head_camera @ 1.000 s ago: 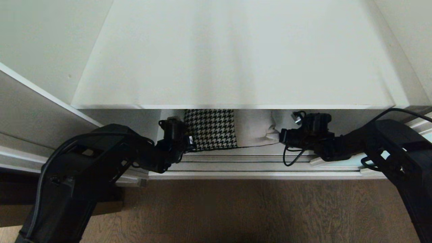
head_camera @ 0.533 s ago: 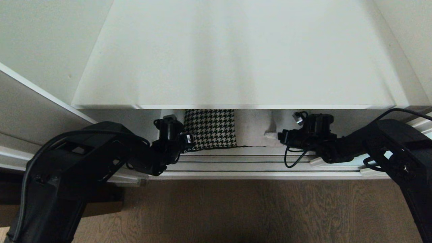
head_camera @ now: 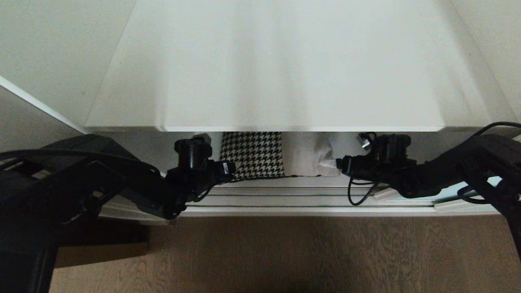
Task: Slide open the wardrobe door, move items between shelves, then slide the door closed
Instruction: Place the pillow on the lower shelf
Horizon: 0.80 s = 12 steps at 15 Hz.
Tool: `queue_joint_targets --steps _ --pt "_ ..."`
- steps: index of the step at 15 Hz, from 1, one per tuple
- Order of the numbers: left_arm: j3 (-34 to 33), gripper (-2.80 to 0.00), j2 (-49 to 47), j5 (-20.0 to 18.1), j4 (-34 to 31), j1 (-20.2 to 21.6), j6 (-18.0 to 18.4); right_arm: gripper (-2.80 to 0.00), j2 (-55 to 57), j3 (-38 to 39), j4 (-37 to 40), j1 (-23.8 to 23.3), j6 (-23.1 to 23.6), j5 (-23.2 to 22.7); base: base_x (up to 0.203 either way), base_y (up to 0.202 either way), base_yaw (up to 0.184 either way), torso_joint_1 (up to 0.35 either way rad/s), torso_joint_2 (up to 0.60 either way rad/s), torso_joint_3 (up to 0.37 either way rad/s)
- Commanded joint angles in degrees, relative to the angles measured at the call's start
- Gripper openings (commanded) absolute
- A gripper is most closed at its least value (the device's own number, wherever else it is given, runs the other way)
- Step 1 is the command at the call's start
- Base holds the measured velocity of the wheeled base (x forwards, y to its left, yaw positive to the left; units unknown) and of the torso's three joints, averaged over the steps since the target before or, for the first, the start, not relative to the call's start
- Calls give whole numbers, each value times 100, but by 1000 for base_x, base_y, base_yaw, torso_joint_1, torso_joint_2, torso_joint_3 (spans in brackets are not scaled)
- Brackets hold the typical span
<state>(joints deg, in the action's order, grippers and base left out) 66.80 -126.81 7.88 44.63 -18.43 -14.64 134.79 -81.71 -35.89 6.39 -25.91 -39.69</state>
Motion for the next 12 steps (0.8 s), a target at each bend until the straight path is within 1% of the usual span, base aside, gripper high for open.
queue_joint_targets --steps 1,4,8,10,12 --pt "-345 0 831 19 -247 -40 20 0 -687 471 274 38 142 -13 0 0 0 0 0 0" --pt "-1161 0 1772 178 -429 -126 -26 0 -1590 1548 442 55 375 2 0 0 0 0 0 0" --pt "-2107 0 2662 541 -694 -340 -142 0 -2629 2731 625 142 420 5 0 0 0 0 0 0" --pt "-2584 0 3066 571 -821 -437 -270 0 -2999 3339 657 159 419 5 0 0 0 0 0 0" --pt "-2932 0 3054 555 -790 -474 -345 0 -2999 3657 630 161 420 5 0 0 0 0 0 0"
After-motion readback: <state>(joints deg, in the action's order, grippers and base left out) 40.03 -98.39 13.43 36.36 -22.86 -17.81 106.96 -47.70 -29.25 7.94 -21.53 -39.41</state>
